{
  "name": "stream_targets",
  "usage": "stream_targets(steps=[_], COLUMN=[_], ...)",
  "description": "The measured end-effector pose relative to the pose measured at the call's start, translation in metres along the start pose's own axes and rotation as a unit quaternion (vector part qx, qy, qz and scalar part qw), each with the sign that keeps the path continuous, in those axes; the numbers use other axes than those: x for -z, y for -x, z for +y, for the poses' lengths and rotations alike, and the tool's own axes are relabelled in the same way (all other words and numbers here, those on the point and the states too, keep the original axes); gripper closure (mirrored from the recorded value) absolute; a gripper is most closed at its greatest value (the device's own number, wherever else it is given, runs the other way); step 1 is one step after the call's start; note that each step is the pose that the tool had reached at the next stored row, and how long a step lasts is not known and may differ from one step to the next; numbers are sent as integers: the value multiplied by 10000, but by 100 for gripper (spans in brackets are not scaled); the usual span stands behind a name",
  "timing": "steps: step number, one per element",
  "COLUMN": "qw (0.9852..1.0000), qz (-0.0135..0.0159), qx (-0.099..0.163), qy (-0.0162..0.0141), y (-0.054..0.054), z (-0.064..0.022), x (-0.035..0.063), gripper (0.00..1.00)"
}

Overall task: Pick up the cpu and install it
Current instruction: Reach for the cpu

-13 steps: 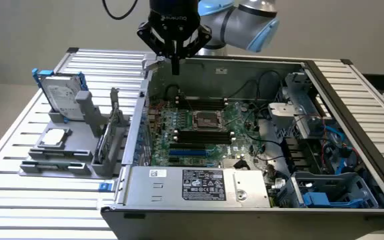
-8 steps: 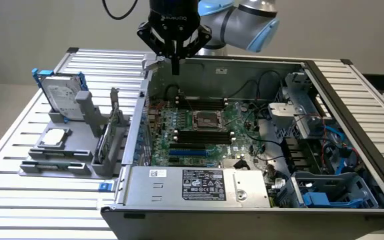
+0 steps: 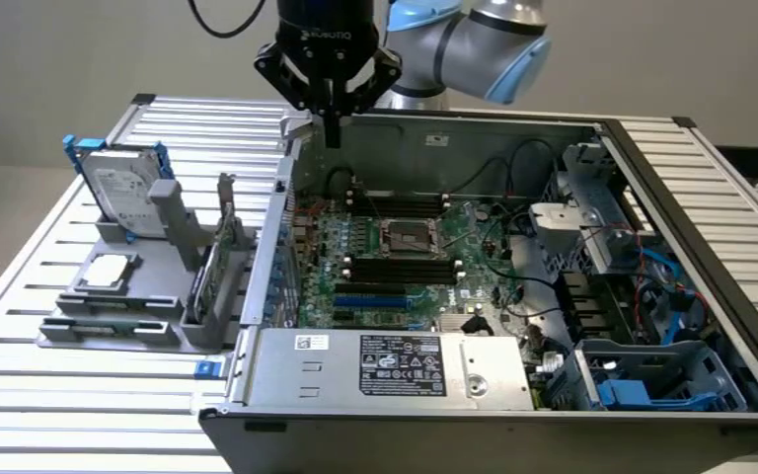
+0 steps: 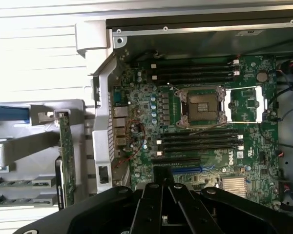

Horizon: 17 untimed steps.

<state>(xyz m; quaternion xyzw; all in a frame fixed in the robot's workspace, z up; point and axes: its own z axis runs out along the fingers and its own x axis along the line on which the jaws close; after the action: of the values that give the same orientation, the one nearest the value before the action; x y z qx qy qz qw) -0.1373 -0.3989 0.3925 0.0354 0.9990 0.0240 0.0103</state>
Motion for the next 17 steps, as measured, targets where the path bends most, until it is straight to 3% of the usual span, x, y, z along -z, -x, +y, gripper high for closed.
stream_targets(steps=[17], qw=[10000], qz=[21], qx=[0], qy=[-16], y=[-773], z=[-59], x=[-82], gripper=[89])
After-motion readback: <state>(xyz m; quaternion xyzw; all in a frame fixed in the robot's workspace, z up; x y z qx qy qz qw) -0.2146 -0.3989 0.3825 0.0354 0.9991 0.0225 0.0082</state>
